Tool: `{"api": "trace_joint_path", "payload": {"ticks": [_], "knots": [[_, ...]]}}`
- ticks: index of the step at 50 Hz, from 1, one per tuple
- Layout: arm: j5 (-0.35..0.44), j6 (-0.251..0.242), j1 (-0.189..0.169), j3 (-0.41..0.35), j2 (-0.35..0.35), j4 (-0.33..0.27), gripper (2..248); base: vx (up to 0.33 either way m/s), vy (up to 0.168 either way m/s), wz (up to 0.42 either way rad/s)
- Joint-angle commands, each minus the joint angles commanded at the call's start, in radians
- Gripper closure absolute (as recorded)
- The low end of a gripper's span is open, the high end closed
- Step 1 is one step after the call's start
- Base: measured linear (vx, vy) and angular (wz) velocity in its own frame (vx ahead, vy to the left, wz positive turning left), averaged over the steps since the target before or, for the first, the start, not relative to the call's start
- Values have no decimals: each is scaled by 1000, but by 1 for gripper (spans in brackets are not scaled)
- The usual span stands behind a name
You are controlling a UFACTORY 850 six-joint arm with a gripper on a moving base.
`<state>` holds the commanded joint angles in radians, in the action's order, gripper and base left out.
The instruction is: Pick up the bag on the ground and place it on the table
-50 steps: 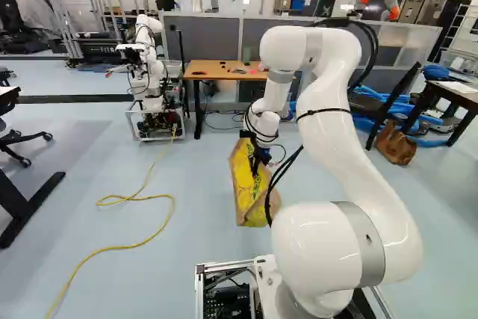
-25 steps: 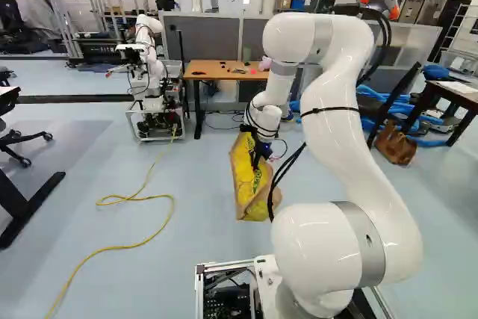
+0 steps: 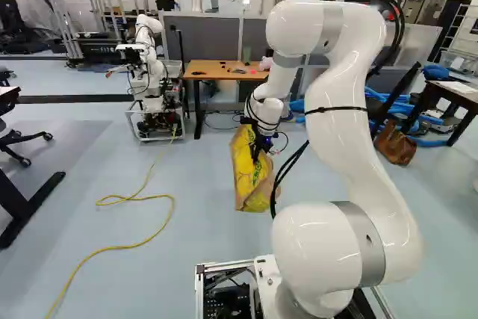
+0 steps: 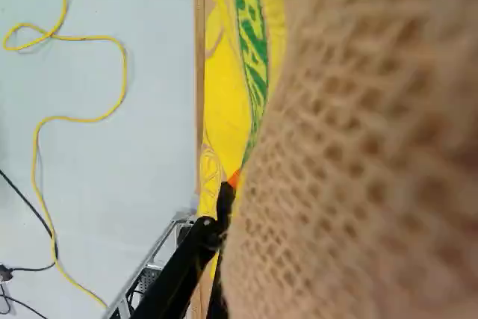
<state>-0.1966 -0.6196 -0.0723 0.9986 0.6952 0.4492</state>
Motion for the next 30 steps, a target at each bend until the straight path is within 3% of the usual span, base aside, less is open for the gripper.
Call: {"api": "trace_joint_path", "payload": {"ticks": [30], "knots": [[-53,0,4,11,-76,0,228,0,0,0]]}}
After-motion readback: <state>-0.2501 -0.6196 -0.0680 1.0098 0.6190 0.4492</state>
